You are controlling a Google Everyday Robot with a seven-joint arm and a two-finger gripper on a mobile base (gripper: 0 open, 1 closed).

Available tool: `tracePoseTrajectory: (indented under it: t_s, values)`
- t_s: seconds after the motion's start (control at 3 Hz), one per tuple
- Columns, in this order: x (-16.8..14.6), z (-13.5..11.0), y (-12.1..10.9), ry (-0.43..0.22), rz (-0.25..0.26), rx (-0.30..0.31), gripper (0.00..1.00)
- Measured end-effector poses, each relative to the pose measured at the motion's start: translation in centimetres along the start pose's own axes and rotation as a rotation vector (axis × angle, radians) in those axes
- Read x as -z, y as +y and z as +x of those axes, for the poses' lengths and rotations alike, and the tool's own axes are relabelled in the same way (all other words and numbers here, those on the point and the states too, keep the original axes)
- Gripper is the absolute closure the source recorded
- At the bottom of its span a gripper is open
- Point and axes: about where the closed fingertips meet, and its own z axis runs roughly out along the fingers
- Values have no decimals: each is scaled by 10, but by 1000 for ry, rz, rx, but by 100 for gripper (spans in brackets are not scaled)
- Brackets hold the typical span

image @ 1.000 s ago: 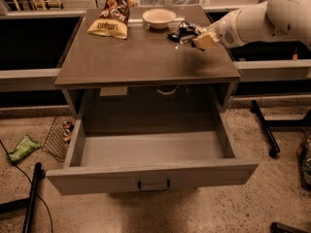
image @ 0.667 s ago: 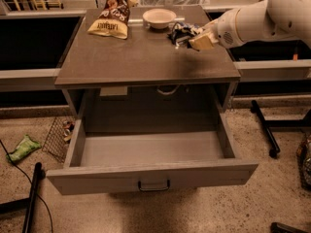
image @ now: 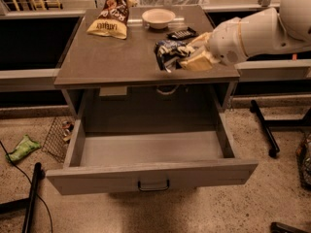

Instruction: Place blue chip bag into top drawer

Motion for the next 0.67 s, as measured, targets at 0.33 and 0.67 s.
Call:
tracePoseTrajectory:
  t_s: [0.33, 0.67]
  values:
    - [-19, 25, 65, 31, -119, -20, 100]
    - [-19, 25, 65, 31, -119, -20, 100]
